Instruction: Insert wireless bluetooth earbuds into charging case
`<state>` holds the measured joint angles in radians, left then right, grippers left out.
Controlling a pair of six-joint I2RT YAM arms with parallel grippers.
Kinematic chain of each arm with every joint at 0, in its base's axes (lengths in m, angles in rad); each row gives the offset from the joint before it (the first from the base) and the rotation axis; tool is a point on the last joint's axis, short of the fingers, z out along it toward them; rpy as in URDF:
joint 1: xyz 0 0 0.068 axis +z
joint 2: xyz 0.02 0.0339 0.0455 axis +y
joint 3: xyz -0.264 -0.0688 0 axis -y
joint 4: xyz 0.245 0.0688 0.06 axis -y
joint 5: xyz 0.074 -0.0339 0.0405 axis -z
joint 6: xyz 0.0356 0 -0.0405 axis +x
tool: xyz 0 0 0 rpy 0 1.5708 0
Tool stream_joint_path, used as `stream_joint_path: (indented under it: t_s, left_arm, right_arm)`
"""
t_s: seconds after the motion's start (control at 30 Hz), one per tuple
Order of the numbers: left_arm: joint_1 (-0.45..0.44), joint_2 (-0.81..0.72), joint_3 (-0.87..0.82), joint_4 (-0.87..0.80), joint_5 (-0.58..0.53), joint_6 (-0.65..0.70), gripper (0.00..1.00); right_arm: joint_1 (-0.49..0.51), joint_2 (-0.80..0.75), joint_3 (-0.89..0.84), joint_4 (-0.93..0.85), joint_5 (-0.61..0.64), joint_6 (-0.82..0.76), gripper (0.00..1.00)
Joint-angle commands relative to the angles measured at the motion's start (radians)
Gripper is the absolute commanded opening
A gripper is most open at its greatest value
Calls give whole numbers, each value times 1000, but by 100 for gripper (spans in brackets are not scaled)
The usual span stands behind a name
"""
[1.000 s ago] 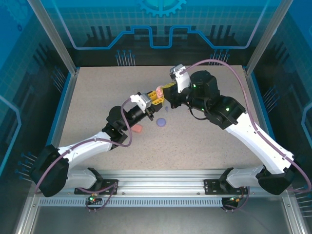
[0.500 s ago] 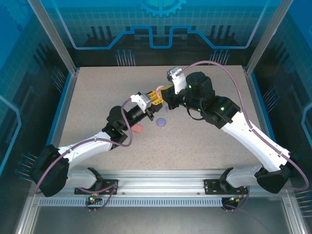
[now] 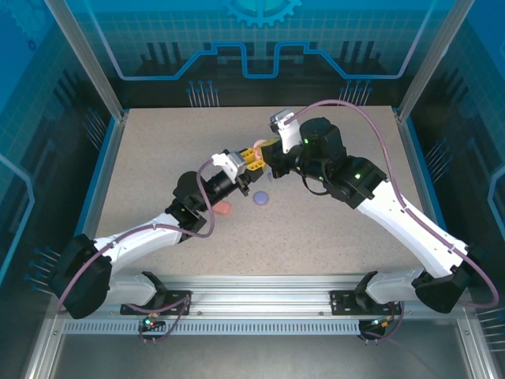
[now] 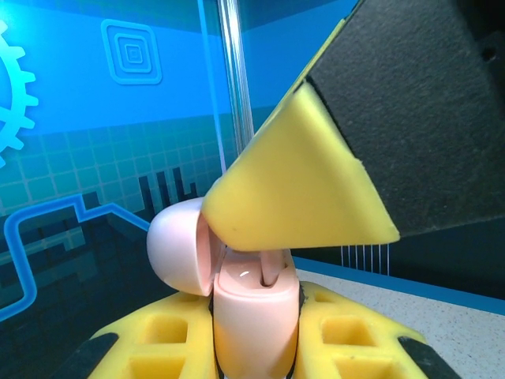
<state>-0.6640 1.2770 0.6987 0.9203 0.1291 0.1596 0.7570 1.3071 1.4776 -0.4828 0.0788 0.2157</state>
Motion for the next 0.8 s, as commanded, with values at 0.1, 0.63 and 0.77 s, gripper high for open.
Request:
stream_joint_path:
  t_s: [0.1,0.63,0.77]
  left_arm:
    - [-7,-19,33,44,21,0,0]
    - [-8,-1,36,42,2,-14,0]
    - [-7,3,28,49,-9,-17,0]
  right_arm:
    - [-18,-11,-21,4,1,-21,7]
    - [-52,-29,47,-54,-96,-1,51]
    - [-105,-73,95,-59,-128,75,69]
